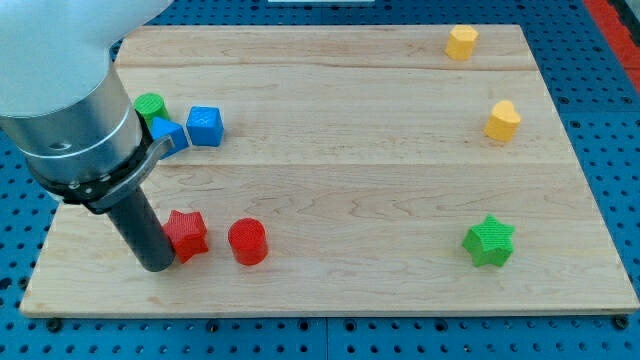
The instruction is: Push the red star into the red circle
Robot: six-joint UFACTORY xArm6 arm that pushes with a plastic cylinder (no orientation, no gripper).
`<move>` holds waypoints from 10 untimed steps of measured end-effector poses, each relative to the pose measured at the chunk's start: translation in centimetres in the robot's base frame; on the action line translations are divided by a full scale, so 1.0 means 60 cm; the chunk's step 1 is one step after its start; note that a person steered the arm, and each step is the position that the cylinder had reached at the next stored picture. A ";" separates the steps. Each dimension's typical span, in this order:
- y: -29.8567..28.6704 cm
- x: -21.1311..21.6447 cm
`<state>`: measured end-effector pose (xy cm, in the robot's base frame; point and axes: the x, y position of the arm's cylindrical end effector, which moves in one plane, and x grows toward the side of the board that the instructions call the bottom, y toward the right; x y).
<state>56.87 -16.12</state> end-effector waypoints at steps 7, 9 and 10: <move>0.004 0.029; 0.004 -0.027; 0.004 -0.043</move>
<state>54.31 -15.86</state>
